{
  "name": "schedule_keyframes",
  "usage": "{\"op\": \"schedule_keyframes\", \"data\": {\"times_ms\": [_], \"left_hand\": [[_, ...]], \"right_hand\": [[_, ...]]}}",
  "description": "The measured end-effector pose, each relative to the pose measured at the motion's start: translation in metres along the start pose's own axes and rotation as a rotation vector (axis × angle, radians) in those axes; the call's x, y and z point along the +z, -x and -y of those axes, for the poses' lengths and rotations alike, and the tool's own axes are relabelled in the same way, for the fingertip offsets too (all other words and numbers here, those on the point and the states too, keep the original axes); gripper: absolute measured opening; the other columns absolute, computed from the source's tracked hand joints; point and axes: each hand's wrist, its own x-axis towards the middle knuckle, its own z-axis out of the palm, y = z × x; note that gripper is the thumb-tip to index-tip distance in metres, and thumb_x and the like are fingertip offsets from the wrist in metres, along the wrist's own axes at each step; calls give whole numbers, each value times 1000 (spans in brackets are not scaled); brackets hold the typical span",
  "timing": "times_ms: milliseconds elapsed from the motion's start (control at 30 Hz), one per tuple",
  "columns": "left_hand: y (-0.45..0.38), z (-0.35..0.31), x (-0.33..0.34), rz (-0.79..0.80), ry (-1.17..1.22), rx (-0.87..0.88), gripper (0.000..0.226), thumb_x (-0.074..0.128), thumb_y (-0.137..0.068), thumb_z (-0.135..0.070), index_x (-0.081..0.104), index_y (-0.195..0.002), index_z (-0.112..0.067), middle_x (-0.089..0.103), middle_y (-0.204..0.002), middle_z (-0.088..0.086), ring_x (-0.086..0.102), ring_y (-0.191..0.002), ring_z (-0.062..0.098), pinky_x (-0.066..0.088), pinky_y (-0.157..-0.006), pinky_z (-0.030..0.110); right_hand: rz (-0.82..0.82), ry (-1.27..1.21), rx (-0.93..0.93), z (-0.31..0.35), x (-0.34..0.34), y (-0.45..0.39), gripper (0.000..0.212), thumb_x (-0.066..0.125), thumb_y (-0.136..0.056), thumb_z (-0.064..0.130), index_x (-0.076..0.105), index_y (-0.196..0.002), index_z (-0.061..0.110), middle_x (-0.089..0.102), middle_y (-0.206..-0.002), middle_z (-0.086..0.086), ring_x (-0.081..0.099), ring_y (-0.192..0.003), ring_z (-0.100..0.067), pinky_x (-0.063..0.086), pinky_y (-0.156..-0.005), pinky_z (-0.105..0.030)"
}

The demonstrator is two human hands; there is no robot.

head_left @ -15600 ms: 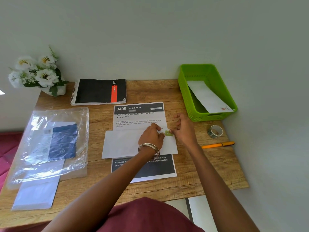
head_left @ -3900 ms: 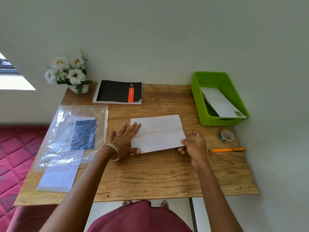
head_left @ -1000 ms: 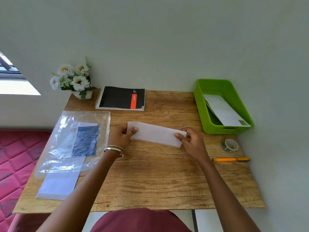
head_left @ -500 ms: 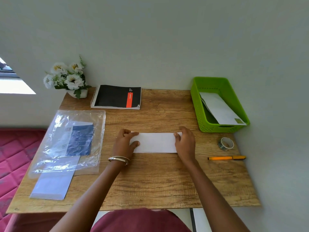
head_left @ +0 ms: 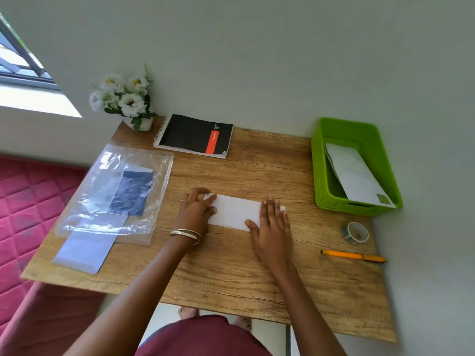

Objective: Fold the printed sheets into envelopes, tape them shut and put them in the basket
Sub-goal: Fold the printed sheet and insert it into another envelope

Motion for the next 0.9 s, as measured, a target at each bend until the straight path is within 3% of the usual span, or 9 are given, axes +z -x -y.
{"op": "schedule_keyframes", "data": {"times_ms": [167, 267, 367, 533, 633, 700, 833, 900], "left_hand": [[11, -5, -2, 8, -64, 2, 41, 52, -92, -23, 51, -132, -24, 40, -140, 1, 33, -121, 28, 31, -106, 40], [19, -4, -12, 42, 117, -28, 45, 58, -88, -21, 50, -132, -22, 39, -142, -1, 35, -126, 22, 29, -106, 35], [31, 4, -34, -13, 276, -36, 39, 62, -86, -15, 57, -124, -19, 47, -134, -4, 48, -112, 11, 38, -94, 25], [62, 62, -85, -135, 242, -13, 24, 69, -80, -9, 70, -102, -19, 69, -97, 0, 63, -82, 13, 50, -72, 29], [85, 109, -114, -277, 161, -160, 18, 73, -73, -5, 73, -87, -16, 71, -83, 3, 65, -73, 22, 46, -68, 28], [98, 139, -131, -305, 152, -344, 16, 75, -71, -10, 72, -86, -15, 70, -85, 6, 64, -80, 26, 47, -73, 32], [124, 196, -144, -82, 174, -580, 63, 83, -47, -48, 64, -102, -26, 61, -104, 9, 58, -97, 30, 48, -85, 42], [130, 205, -145, -21, 93, -612, 71, 85, -46, -48, 60, -109, -27, 52, -111, 14, 50, -105, 37, 44, -89, 42]], "right_hand": [[-9, 18, 10, 0, -2, 2, 77, 6, -94, 58, 21, -149, 5, 20, -156, -10, 9, -146, -21, -4, -116, -33], [-16, 11, 18, 1, -4, 3, 76, 7, -95, 57, 26, -147, 4, 25, -155, -12, 15, -146, -23, 0, -117, -35], [-58, 48, 19, 8, -9, 3, 73, 10, -98, 51, 43, -138, -1, 41, -146, -17, 32, -139, -29, 10, -115, -43], [-206, -27, -97, 52, -8, 6, 53, 34, -95, 38, 56, -128, 3, 57, -132, -16, 48, -127, -31, 32, -110, -46], [-222, -168, -236, 109, -1, 7, 42, 42, -90, 29, 64, -116, 5, 66, -115, -12, 55, -111, -28, 48, -94, -44], [-195, -217, -332, 151, 5, 9, 38, 45, -88, 28, 68, -109, 6, 67, -109, -11, 59, -103, -27, 50, -91, -40], [-90, -336, -447, 217, 23, 11, 39, 50, -86, 31, 66, -113, 8, 67, -110, -9, 54, -104, -21, 39, -94, -32], [-74, -366, -460, 236, 32, 10, 37, 56, -84, 28, 66, -112, 7, 67, -108, -10, 49, -103, -17, 35, -93, -27]]}}
